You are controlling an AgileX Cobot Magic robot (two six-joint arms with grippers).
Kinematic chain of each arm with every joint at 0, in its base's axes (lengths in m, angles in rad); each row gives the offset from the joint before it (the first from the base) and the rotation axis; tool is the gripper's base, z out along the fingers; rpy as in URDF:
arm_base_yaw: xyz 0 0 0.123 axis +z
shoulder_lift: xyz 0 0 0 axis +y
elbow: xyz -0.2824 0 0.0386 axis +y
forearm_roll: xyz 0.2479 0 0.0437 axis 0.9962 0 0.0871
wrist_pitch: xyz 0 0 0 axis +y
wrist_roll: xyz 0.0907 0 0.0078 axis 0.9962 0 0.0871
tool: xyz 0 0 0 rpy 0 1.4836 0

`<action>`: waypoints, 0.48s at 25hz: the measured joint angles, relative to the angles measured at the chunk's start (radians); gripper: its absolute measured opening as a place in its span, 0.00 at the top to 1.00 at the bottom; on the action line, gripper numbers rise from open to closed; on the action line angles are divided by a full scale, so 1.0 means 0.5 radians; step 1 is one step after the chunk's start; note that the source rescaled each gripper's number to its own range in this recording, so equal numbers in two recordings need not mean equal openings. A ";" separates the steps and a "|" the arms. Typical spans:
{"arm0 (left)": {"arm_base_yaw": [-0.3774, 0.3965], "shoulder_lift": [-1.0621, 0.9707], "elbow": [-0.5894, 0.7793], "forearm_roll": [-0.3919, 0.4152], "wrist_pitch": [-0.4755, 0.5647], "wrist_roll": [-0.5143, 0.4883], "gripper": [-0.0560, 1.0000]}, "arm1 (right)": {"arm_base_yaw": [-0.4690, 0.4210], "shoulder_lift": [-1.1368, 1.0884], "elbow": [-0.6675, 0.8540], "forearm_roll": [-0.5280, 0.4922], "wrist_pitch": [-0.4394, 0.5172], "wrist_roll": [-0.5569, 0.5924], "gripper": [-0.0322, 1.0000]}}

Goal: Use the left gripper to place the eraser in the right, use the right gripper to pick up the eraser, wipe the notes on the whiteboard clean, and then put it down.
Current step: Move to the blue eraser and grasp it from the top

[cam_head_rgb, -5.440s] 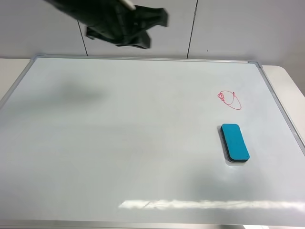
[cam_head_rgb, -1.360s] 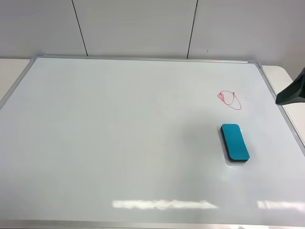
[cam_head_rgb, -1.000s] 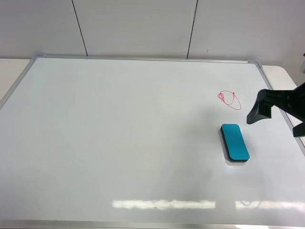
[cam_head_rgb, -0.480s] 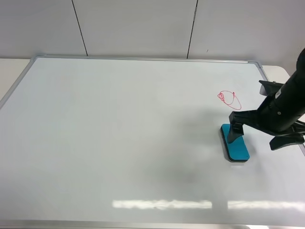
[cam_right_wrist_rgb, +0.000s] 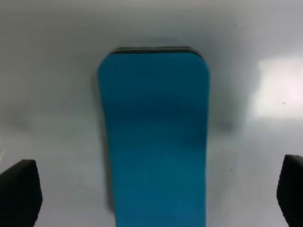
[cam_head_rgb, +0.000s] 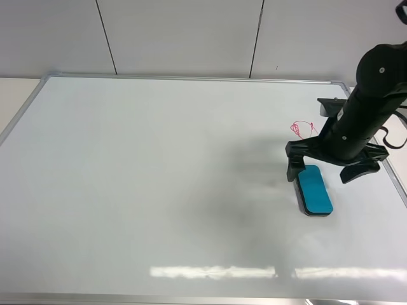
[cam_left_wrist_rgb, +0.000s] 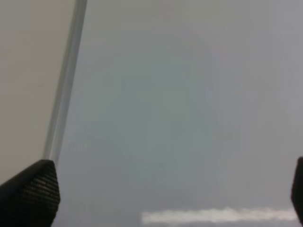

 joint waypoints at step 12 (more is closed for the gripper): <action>0.000 0.000 0.000 0.000 0.000 -0.002 0.00 | 0.079 0.129 -0.045 -0.085 0.003 0.055 0.00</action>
